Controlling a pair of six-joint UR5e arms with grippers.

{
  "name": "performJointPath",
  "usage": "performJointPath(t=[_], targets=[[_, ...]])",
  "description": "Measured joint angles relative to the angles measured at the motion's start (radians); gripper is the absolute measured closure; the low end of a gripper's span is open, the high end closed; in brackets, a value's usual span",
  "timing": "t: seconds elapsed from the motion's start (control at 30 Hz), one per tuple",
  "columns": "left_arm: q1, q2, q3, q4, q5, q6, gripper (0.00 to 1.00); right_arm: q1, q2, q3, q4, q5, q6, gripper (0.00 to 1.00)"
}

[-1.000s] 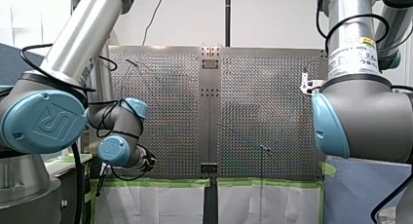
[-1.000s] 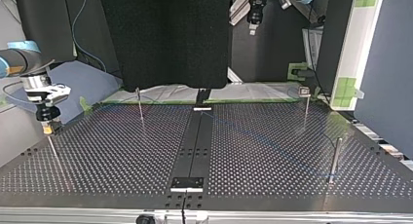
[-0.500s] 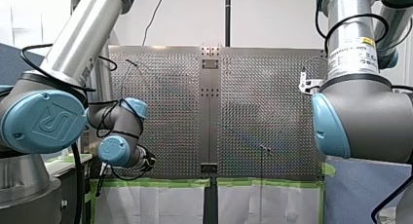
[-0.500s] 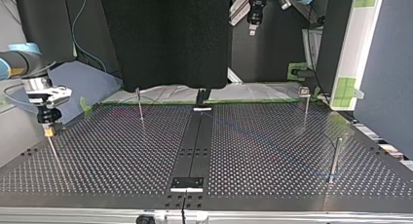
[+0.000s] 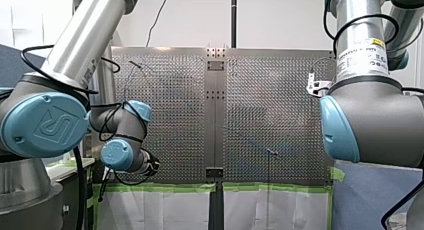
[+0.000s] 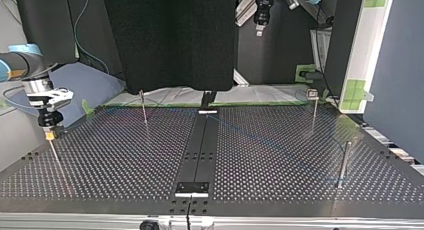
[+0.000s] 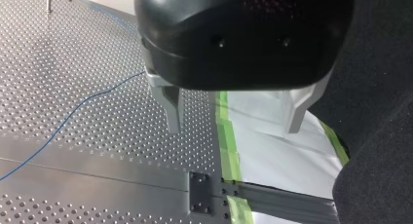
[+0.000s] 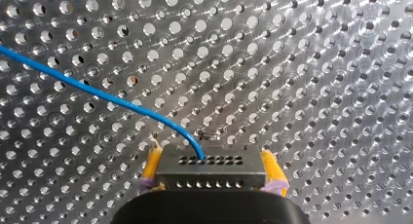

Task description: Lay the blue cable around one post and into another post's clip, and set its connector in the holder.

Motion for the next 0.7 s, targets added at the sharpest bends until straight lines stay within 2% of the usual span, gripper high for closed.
performJointPath(t=[0.2, 0.27, 0.4, 0.47, 0.6, 0.63, 0.67, 0.7], targets=[[0.0, 0.0, 0.0, 0.0, -0.001, 0.0, 0.0, 0.002, 0.0, -0.001, 0.002, 0.001, -0.022, 1.0], [0.0, 0.0, 0.0, 0.0, -0.001, 0.0, 0.0, 0.003, 0.0, -0.001, 0.002, 0.002, -0.031, 0.92], [0.0, 0.0, 0.0, 0.0, -0.001, 0.0, 0.0, 0.003, 0.0, -0.001, 0.003, 0.004, -0.044, 0.92], [0.0, 0.0, 0.0, 0.0, -0.001, 0.0, 0.0, 0.005, 0.0, -0.001, 0.005, 0.01, -0.051, 0.98], [0.0, 0.0, 0.0, 0.0, -0.001, 0.0, 0.0, 0.008, 0.0, -0.001, 0.008, 0.024, -0.063, 0.98], [0.0, 0.0, 0.0, 0.0, -0.001, 0.0, 0.0, 0.008, 0.0, -0.001, 0.008, 0.026, -0.063, 0.96], [0.0, 0.0, 0.0, 0.0, -0.001, 0.0, 0.0, 0.008, 0.0, -0.001, 0.008, 0.027, -0.062, 0.81], [0.0, 0.0, 0.0, 0.0, -0.001, 0.001, 0.0, 0.008, 0.0, -0.001, 0.008, 0.027, -0.061, 0.81]])
